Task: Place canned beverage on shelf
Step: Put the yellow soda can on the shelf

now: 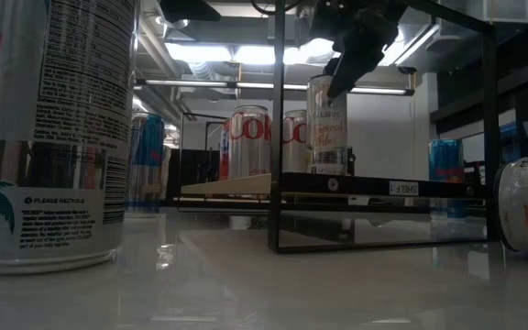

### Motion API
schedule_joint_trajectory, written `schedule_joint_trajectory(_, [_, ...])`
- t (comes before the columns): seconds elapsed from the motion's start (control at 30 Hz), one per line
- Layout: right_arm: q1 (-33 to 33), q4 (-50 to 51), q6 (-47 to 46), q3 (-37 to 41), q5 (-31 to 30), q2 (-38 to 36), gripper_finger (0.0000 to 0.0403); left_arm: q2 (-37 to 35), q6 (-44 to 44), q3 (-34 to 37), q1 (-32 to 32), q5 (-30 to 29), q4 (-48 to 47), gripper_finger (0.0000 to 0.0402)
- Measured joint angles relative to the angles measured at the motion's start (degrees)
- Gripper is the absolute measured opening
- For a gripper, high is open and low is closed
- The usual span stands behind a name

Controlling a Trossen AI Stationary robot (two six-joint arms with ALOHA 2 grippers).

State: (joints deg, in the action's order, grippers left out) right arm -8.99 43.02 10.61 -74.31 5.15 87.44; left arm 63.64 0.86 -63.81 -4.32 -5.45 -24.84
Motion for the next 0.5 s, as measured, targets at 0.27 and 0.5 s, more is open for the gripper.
schedule_joint_trajectory(0.27, [0.0, 0.0, -0.3, -0.1, 0.0, -0.1, 0.0387, 0.0, 0.0, 0.0, 0.0, 0.0, 0.0, 0.0365])
schedule_joint_trajectory(0.5, [0.0, 0.1, -0.3, -0.2, 0.0, -1.2, 0.0388, 0.0, 0.0, 0.0, 0.0, 0.0, 0.0, 0.0365])
